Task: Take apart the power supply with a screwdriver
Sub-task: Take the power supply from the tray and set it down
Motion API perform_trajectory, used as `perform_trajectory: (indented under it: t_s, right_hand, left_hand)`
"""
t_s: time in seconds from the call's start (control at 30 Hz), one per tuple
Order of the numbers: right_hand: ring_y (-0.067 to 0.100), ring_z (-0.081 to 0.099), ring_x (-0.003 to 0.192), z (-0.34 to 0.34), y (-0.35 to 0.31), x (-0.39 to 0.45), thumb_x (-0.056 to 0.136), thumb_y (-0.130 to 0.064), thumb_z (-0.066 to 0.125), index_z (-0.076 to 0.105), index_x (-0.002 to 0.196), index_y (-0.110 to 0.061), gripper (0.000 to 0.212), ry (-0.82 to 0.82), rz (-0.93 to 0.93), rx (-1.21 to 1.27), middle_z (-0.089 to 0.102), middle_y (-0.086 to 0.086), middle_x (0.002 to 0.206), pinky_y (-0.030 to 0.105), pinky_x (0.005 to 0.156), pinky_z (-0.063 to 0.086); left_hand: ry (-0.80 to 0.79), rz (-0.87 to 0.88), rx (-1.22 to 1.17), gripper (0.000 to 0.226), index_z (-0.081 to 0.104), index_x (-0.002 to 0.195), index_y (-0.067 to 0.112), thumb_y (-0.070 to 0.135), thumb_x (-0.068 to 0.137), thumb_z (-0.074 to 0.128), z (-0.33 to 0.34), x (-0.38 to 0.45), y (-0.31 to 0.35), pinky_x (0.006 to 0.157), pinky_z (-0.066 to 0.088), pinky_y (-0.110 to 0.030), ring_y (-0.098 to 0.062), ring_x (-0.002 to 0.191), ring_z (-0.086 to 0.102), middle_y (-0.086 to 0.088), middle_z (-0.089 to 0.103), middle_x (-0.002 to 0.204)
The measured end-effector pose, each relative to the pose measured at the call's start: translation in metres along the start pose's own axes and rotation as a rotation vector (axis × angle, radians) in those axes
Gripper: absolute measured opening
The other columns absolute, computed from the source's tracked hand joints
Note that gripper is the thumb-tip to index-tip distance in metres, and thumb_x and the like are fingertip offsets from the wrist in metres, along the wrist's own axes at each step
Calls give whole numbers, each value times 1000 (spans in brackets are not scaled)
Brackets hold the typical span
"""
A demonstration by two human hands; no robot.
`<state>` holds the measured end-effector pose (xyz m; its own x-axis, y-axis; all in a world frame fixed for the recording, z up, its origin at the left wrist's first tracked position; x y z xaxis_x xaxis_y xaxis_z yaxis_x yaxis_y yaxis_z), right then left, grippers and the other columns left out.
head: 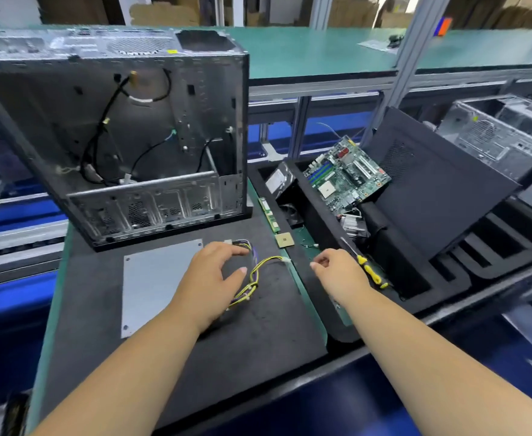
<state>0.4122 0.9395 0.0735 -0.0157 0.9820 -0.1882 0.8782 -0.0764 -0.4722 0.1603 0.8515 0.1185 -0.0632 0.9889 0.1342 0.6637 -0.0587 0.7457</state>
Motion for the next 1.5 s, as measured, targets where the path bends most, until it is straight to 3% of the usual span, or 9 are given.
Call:
perform_trajectory:
  t_s: [0.13, 0.33, 0.5, 0.73, 0.93, 1.17, 1.3, 1.4, 1.5]
  right_hand:
    - [27, 62, 98, -23, 41, 11, 94, -34, 62, 68, 98, -25, 12, 58, 49, -24, 61, 5, 112, 36, 84, 51]
    - [33, 56, 112, -48, 90, 30, 92, -35, 65, 67, 113, -22, 24, 105, 130, -86, 58, 8, 119, 37, 86, 48]
    - [31, 55, 111, -53, 108, 44, 90, -36, 68, 63, 114, -20, 29, 77, 123, -81, 58, 8, 119, 37, 85, 48]
    - [26, 60, 102, -44, 115, 58, 80, -48, 78, 57, 111, -19, 47, -44, 64, -83, 59, 3, 111, 36, 79, 52]
    - [32, 60, 102, -39, 121, 63, 89, -32, 71, 57, 112, -12, 34, -80, 20, -104, 59, 11, 116, 33, 72, 43]
    - [30, 59, 79, -42, 94, 58, 93, -20, 55, 55, 101, -10, 12, -63, -19, 112, 62, 10, 100, 35, 62, 41]
    - [28, 61, 81, -28, 59, 48, 97, -16, 46, 52, 105, -8, 13, -120, -48, 253, 60, 13, 101, 34, 64, 44]
    - [22, 42, 64, -15, 32, 34, 95, -18, 46, 44, 85, -13, 11, -171, -47, 319, 50, 8, 85, 34, 55, 29]
    - [24, 43, 64, 5, 6, 17, 90, -22, 55, 47, 82, -9, 18, -246, -24, 369, 51, 9, 77, 33, 59, 33]
  left_hand:
    - [-19, 30, 5, 28, 66, 112, 36, 20, 89, 67, 22, 2, 18, 106, 34, -26, -7, 123, 47, 22, 53, 117]
    - [-66, 20, 48, 28, 67, 110, 38, 19, 89, 67, 50, 5, 40, 96, 36, -20, -11, 109, 52, 13, 57, 111]
    - [-49, -1, 61, 28, 65, 105, 46, 23, 89, 65, 62, 9, 54, 97, 34, -17, 4, 114, 47, 27, 55, 111]
    - [-7, -38, 88, 29, 65, 104, 47, 22, 90, 65, 74, 6, 72, 105, 34, -27, 2, 120, 45, 26, 55, 114]
    - [48, -79, 88, 29, 66, 104, 44, 18, 90, 66, 70, -7, 77, 100, 34, -18, 0, 116, 48, 21, 56, 115]
    - [118, -140, 93, 27, 68, 110, 36, 17, 90, 68, 37, -13, 68, 104, 34, -23, 0, 116, 49, 15, 56, 119]
    - [130, -190, 98, 28, 67, 112, 36, 19, 90, 67, 19, -15, 50, 91, 30, -8, 1, 115, 48, 16, 54, 118]
    - [131, -214, 110, 30, 64, 116, 34, 20, 91, 67, 4, -17, 30, 95, 32, -16, -3, 115, 49, 14, 55, 118]
    - [135, -259, 94, 38, 58, 128, 33, 22, 92, 66, -14, -22, 6, 101, 32, -21, -7, 119, 49, 11, 53, 123]
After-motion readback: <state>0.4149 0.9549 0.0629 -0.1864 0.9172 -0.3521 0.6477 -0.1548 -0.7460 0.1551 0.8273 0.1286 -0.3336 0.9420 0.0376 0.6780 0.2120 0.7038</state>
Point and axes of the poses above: each hand's wrist, its own x-axis towards the middle knuckle, its own z-axis out of the palm, y = z × x, the point moved 5 cm from there along x, towards the middle knuckle
